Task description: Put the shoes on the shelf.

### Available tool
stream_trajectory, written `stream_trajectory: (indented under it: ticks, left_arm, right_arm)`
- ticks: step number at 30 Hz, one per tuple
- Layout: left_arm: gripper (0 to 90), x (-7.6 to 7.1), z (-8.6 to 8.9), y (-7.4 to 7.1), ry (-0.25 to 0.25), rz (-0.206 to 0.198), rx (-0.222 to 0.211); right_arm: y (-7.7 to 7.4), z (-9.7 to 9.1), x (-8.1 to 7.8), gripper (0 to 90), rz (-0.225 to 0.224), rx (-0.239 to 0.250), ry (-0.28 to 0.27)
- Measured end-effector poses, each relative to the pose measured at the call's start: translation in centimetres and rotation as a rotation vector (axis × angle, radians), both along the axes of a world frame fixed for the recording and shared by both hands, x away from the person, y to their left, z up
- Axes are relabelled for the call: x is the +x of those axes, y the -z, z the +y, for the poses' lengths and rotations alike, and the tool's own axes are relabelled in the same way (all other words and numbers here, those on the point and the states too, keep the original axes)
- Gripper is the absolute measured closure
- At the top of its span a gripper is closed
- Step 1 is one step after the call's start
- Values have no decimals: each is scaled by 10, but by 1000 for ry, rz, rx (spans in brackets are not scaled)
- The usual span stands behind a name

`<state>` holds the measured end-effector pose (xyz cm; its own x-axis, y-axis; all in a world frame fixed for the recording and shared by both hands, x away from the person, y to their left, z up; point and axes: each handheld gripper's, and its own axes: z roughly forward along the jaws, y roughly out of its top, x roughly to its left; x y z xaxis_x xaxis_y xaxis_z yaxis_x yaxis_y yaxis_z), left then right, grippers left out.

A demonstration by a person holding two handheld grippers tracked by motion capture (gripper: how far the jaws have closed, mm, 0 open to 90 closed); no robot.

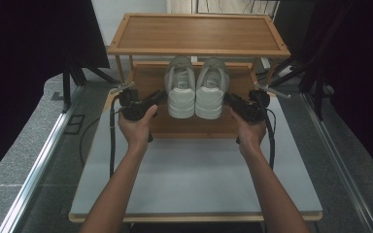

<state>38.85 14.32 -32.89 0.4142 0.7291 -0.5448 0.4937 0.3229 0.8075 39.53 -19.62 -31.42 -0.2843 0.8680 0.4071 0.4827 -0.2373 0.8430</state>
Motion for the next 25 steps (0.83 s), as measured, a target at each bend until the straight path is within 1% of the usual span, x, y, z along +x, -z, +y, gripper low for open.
stream_trajectory:
  ticks: [1, 2, 4, 6, 7, 8, 9, 10, 12, 15, 17, 18, 19, 21, 25]
  left_arm:
    - [631, -1, 3, 0, 8, -7, -13]
    - [626, -4, 5, 0, 6, -19, -13]
    - [623, -12, 10, -3, 10, -46, 5]
    - [619, -22, 14, -4, 15, -69, 20]
    - [613, -27, 17, -3, 21, -76, 21]
    - [606, -32, 20, -3, 34, -84, 23]
    - [591, -38, 23, -1, 52, -94, 35]
    - [580, -41, 24, 0, 57, -99, 43]
    - [560, -49, 28, 3, 88, -106, 36]
    - [545, -59, 30, 6, 115, -123, 60]
    - [533, -61, 30, 7, 132, -125, 65]
    - [526, -63, 29, 6, 147, -127, 71]
    - [514, -63, 29, 6, 147, -127, 71]
    - [497, -65, 28, 6, 154, -138, 99]
    - [469, -68, 28, 6, 168, -144, 107]
  right_arm:
    - [0, -2, -1, 630, -3, 1, -7]
    - [0, -4, -3, 632, -15, 11, -15]
    - [-3, -8, -11, 636, -57, -9, -28]
    - [-5, -14, -22, 637, -85, -3, -60]
    - [-5, -17, -27, 637, -105, -10, -74]
    - [-5, -20, -33, 637, -119, -20, -87]
    - [-5, -24, -39, 636, -135, -27, -102]
    - [-3, -28, -45, 633, -149, -37, -126]
    - [-1, -34, -53, 621, -172, -60, -148]
    - [4, -42, -63, 595, -190, -77, -185]
    - [7, -47, -67, 575, -201, -91, -195]
    - [8, -49, -67, 560, -204, -89, -204]
    - [8, -51, -68, 531, -209, -85, -213]
    - [8, -52, -71, 485, -223, -89, -219]
    - [10, -53, -76, 412, -248, -110, -242]
